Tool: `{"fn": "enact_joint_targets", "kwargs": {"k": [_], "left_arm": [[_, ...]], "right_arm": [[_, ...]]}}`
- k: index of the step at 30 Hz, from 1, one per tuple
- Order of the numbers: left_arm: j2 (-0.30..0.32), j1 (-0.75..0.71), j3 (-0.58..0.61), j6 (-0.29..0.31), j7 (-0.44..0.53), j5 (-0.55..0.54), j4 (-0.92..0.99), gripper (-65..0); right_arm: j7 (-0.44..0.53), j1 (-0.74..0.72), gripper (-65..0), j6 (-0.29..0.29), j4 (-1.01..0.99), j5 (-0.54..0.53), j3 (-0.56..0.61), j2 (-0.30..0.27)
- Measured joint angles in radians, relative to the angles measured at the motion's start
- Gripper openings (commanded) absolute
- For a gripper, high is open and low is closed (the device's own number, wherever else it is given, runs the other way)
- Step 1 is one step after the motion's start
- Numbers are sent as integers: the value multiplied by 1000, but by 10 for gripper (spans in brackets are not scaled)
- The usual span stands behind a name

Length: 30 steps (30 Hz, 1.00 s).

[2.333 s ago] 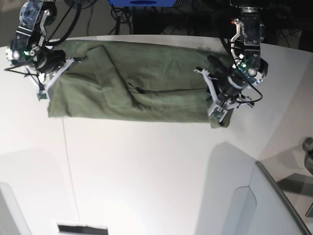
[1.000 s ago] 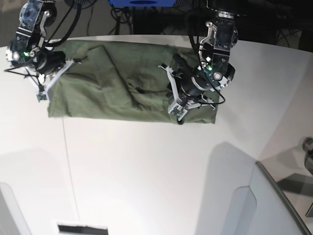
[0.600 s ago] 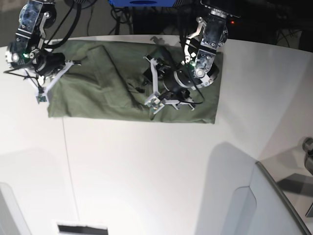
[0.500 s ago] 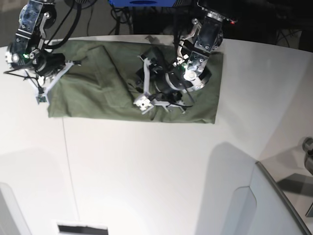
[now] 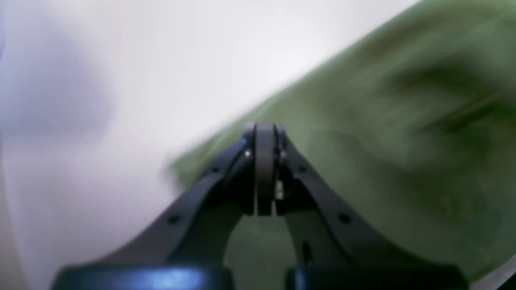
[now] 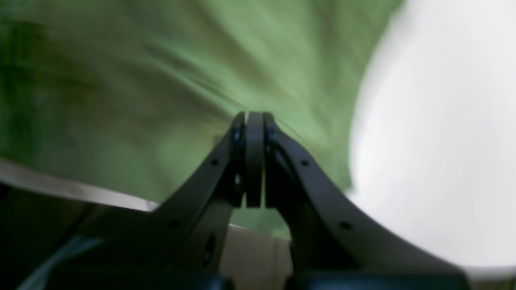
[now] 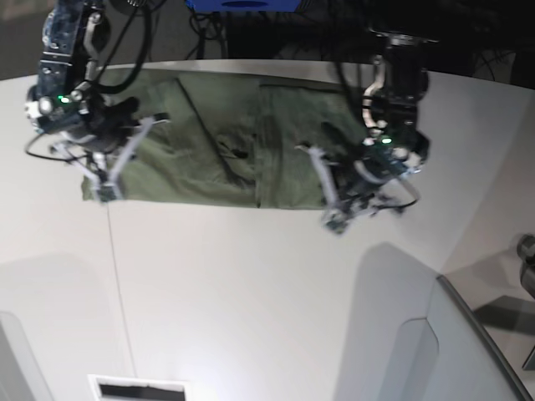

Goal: Layout the t-shirt on the table in an organized manner, then fold the t-shirt properly
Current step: 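Press and flatten the folded section with the left gripper, then release, then grasp the strip end at the right gripper and lift it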

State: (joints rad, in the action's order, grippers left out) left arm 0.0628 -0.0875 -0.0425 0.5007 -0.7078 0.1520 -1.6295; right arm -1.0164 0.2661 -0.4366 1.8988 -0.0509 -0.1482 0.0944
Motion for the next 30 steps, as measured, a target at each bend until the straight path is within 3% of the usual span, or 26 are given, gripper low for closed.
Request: {"fn": "enact_joint_targets", "kwargs": {"k": [3, 5, 7, 10, 13, 16, 20, 22, 25, 30], "left_arm": [[79, -32, -51, 0, -5, 3, 27, -650], [109, -55, -61, 0, 0, -2, 29, -650], [123, -80, -81, 3, 10, -10, 30, -650], [133, -134, -154, 9, 90, -103, 33, -650], [177, -179, -230, 1, 135, -229, 44, -650], [216, -192, -273, 0, 137, -359, 74, -650], [240, -191, -315, 2, 143, -444, 102, -650], [246, -190, -338, 6, 143, -441, 110, -650], [251, -192, -388, 0, 143, -433, 111, -650], [247, -199, -436, 8, 144, -441, 122, -650]], "right_arm": [[-15, -17, -644, -5, -13, -9, 98, 8], [1, -36, -644, -4, -36, -14, 88, 11], [2, -59, -642, -3, -55, -18, -11, 14], [-13, -93, -615, 4, -80, -55, -243, 14], [-66, -124, -509, -1, -131, -286, -447, -6], [-166, -143, -369, -97, -221, -523, -549, -77], [-181, -150, -111, -239, -399, -774, -608, -198], [-170, -150, -39, -261, -533, -880, -606, -264], [-179, -173, -42, -255, -752, -947, -602, -338], [-169, -223, -56, -260, -919, -858, -602, -367]]}}
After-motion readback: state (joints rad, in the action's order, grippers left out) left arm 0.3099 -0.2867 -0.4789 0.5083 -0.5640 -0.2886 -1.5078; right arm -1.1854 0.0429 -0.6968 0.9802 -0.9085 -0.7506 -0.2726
